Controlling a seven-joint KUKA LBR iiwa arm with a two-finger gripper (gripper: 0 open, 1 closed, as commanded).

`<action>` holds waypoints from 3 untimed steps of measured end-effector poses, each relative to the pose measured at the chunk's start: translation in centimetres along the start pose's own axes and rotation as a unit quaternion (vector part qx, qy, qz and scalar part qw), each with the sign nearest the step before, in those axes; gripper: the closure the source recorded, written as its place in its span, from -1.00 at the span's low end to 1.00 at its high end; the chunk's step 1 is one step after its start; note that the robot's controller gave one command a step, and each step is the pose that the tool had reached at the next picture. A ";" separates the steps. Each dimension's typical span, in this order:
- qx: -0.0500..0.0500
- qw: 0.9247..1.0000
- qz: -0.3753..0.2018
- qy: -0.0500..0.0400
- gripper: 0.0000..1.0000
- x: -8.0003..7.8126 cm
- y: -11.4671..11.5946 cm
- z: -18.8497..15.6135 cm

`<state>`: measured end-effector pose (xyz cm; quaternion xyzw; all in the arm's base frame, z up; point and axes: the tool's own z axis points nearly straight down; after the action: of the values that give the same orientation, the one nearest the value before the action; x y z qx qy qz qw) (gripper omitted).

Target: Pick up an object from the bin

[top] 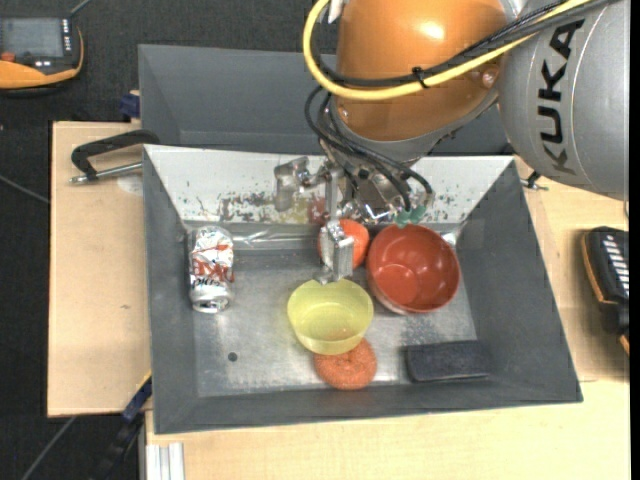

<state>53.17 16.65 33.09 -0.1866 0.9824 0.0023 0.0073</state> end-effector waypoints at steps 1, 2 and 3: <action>0.000 1.000 0.002 -0.007 -1.00 -1.4 0.4 -3.2; -0.002 1.000 0.003 -0.012 -1.00 -2.3 5.7 -4.1; -0.001 0.999 -0.046 -0.015 -1.00 -6.2 2.0 -0.8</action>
Offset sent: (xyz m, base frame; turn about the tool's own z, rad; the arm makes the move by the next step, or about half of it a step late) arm 0.0093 0.0076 0.0283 0.0035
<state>58.21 20.73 33.97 -0.2320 0.9725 0.0060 0.0216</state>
